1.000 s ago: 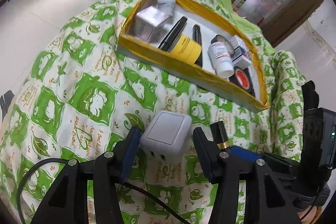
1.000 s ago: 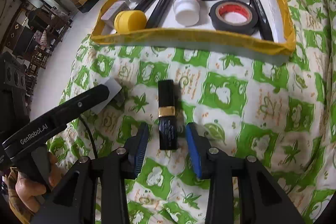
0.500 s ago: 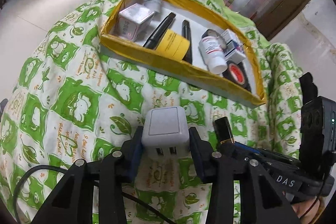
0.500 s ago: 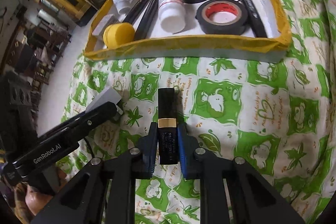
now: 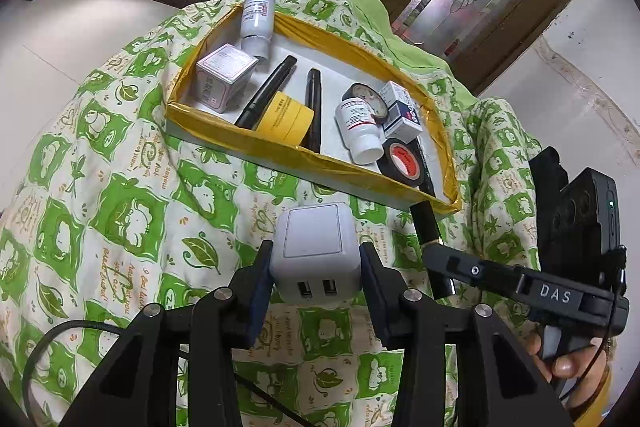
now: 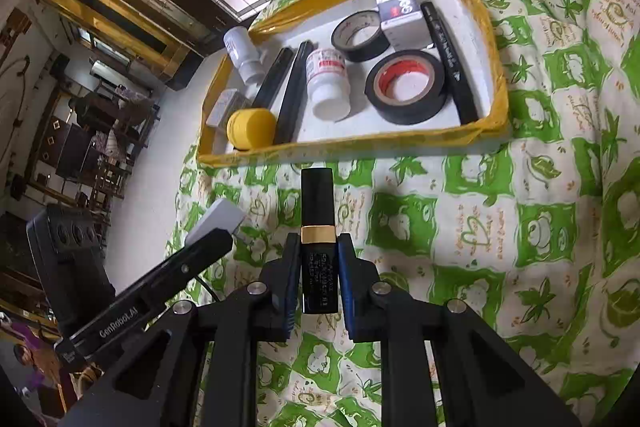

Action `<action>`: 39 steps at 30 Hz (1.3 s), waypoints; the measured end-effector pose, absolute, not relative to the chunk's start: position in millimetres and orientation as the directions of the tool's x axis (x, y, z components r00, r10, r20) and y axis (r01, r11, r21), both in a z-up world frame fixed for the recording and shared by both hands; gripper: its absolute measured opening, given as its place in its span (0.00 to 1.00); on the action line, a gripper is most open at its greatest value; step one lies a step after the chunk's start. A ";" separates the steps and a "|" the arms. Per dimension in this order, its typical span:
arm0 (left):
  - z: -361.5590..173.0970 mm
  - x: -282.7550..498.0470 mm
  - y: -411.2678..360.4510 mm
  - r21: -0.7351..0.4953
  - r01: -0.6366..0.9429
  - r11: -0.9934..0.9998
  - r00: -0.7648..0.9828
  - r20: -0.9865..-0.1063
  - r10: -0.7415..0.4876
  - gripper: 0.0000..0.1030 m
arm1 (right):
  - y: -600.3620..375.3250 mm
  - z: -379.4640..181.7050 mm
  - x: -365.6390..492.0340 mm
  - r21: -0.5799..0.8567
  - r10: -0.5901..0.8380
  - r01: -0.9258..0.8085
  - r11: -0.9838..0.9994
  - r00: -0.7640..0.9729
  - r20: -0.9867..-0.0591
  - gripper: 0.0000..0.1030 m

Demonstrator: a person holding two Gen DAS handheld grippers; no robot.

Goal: Organize rigid objects
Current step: 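Lift the charger block and black tube and carry both over the tray, then lower the charger block and tube into the tray and open both grippers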

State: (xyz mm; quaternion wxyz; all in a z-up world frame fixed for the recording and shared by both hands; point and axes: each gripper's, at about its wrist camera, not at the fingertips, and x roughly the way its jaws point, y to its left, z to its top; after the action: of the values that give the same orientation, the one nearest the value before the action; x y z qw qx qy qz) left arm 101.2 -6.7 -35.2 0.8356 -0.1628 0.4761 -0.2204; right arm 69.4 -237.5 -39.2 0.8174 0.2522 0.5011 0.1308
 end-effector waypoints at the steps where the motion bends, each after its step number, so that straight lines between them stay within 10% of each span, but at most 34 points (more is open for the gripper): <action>1: -34.8 101.2 -6.2 -0.485 0.214 0.848 0.450 -0.722 -0.526 0.43 | -239.0 -38.8 69.5 0.544 0.467 0.041 0.838 0.464 -0.753 0.17; 24: 16.8 169.6 -15.2 -0.517 0.266 0.813 0.457 -0.675 -0.579 0.43 | -267.3 -41.3 141.7 0.657 0.539 0.158 0.737 0.448 -0.713 0.17; 39: -18.1 252.2 -39.8 -0.405 0.211 0.890 0.397 -0.796 -0.457 0.43 | -262.9 -63.3 164.3 0.629 0.510 0.180 0.756 0.442 -0.738 0.17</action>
State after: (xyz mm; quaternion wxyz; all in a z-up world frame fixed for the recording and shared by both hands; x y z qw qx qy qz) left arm 252.2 -39.8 -18.1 0.8272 -0.1203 0.5105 -0.2018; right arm 164.3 -262.9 -63.3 0.7811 0.3329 0.5176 0.1056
